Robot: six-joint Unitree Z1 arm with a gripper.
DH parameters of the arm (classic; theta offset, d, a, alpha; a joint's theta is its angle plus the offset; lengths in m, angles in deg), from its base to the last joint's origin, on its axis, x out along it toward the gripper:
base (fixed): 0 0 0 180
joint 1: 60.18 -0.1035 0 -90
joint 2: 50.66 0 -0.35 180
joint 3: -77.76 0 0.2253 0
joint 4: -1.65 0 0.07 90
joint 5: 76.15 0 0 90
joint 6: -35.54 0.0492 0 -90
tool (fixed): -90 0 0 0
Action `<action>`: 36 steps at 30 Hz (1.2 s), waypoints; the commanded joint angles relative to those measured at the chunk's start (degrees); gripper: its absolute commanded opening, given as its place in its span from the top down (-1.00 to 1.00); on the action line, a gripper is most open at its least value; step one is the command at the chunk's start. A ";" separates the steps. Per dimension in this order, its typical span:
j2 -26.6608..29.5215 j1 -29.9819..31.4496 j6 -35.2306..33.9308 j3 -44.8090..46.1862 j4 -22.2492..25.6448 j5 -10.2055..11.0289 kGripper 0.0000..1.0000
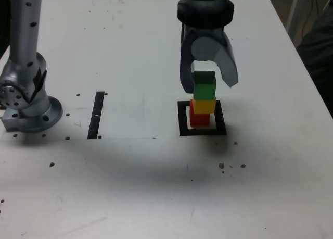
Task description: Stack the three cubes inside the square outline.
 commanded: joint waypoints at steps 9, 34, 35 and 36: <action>5.94 0.11 0.00 2.93 0.07 1.20 -0.99; 26.60 0.11 -1.41 35.37 -10.02 4.92 -0.99; 27.20 0.11 -1.46 37.15 -10.95 5.05 -0.99; 27.68 0.11 -1.50 38.75 -11.68 5.21 -0.99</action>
